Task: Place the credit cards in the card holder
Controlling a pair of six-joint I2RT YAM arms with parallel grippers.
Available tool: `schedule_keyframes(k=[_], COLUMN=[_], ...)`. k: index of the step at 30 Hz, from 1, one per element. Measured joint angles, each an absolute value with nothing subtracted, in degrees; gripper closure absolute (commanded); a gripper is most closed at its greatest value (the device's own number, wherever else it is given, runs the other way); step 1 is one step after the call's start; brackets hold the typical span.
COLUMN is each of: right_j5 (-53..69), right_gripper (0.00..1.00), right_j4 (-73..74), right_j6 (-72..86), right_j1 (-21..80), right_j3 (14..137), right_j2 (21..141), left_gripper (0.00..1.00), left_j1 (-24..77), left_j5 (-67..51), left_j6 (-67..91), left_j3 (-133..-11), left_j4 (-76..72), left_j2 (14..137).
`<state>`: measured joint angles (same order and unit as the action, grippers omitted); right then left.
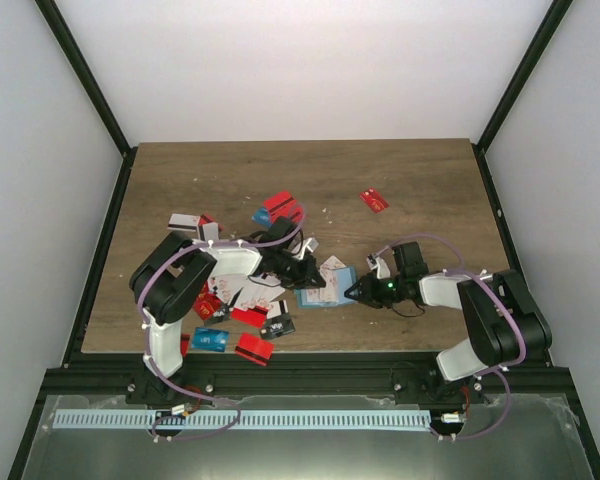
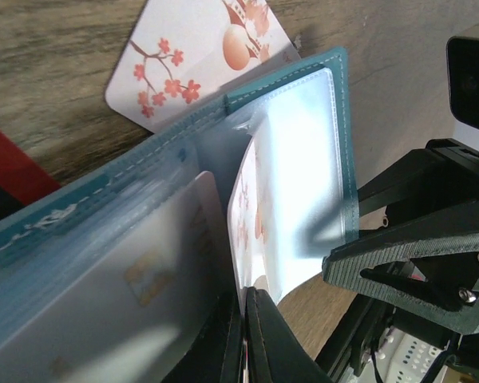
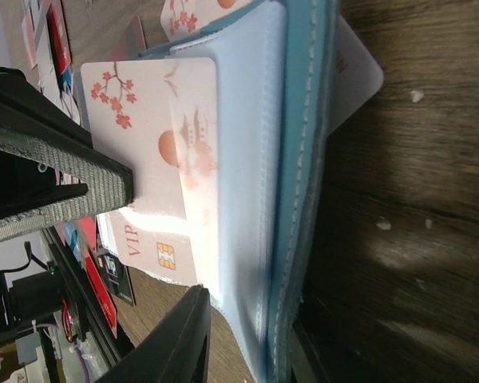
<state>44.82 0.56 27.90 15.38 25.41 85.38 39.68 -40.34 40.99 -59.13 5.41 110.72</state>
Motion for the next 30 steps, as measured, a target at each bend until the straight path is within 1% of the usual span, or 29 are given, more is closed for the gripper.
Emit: schedule_keyframes(k=[2, 5, 7, 8, 9, 12, 14, 19, 21, 27, 30], right_j5=[44.7, 43.3, 41.5, 40.6, 39.4, 35.9, 34.2, 30.3, 29.3, 28.9, 29.8], right_gripper=[0.69, 0.6, 0.51, 0.49, 0.47, 0.47, 0.52, 0.73, 0.78, 0.88, 0.92], right_j4=[1.1, 3.4, 5.3, 6.1, 6.9, 9.0, 9.9, 11.4, 11.6, 10.7, 9.4], right_j6=[27.8, 27.2, 26.9, 26.6, 26.7, 26.7, 26.8, 27.3, 27.6, 28.0, 28.1], right_j1=[15.4, 15.7, 15.9, 15.9, 15.9, 15.9, 15.9, 15.9, 15.9, 15.9, 15.9], right_j3=[25.7, 26.8, 27.5, 27.8, 28.1, 28.8, 28.9, 29.1, 29.1, 29.1, 29.1], right_j2=[85.3, 84.7, 83.5, 82.7, 82.0, 80.6, 79.7, 79.0, 79.0, 79.0, 79.4], left_gripper=[0.96, 0.96, 0.96, 0.96, 0.96, 0.96, 0.96, 0.96, 0.96, 0.96, 0.96], left_j1=[40.2, 40.8, 41.0, 41.1, 41.1, 41.3, 41.3, 41.3, 41.3, 41.4, 41.4], left_j5=[-39.9, -39.0, -38.6, -38.4, -38.2, -37.9, -37.8, -37.8, -37.8, -37.7, -37.7], left_j6=[41.1, 41.4, 41.4, 41.4, 41.3, 41.3, 41.3, 41.3, 41.3, 41.3, 41.3], left_j3=[-59.2, -59.2, -59.2, -59.2, -59.2, -59.2, -59.2, -59.2, -59.1, -59.1, -59.1], left_j4=[5.1, 4.7, 4.6, 4.6, 4.6, 4.6, 4.6, 4.6, 4.6, 4.5, 4.5], left_j2=[110.7, 110.6, 110.6, 110.5, 110.5, 110.5, 110.5, 110.5, 110.5, 110.5, 110.5])
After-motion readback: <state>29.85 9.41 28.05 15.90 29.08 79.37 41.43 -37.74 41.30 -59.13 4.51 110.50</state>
